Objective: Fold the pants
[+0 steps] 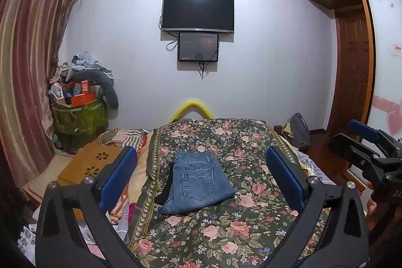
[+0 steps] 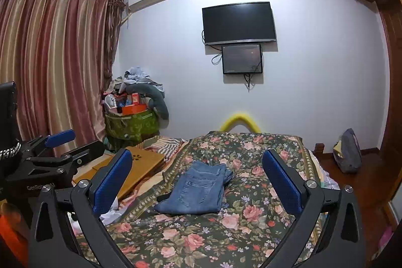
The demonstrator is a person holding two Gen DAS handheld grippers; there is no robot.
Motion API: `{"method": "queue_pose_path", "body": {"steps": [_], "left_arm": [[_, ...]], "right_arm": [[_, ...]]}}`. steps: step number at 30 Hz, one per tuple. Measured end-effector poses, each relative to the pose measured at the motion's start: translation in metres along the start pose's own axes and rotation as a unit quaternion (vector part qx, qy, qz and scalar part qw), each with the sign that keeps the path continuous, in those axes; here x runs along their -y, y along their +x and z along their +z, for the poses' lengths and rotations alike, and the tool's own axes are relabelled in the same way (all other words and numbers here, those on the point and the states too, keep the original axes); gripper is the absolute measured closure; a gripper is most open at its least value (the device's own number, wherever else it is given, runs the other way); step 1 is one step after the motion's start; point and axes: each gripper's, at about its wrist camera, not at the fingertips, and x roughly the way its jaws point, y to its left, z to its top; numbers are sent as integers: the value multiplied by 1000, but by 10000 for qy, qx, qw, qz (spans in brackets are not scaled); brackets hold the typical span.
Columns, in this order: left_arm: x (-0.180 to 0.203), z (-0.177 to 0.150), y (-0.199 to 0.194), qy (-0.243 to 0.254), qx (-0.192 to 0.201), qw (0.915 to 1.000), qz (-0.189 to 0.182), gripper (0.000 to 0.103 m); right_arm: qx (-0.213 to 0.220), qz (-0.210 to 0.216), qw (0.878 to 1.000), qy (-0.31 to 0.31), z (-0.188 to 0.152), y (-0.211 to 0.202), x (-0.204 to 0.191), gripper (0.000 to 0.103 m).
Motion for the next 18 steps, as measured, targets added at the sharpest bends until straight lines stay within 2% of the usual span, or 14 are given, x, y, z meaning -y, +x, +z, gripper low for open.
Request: {"method": "queue_pose_path", "body": {"steps": [18], "left_arm": [[6,-1,2,2,-101,9998,-194,0]], "right_arm": [[-32,-62,10000,12,0,3,-4,0]]}}
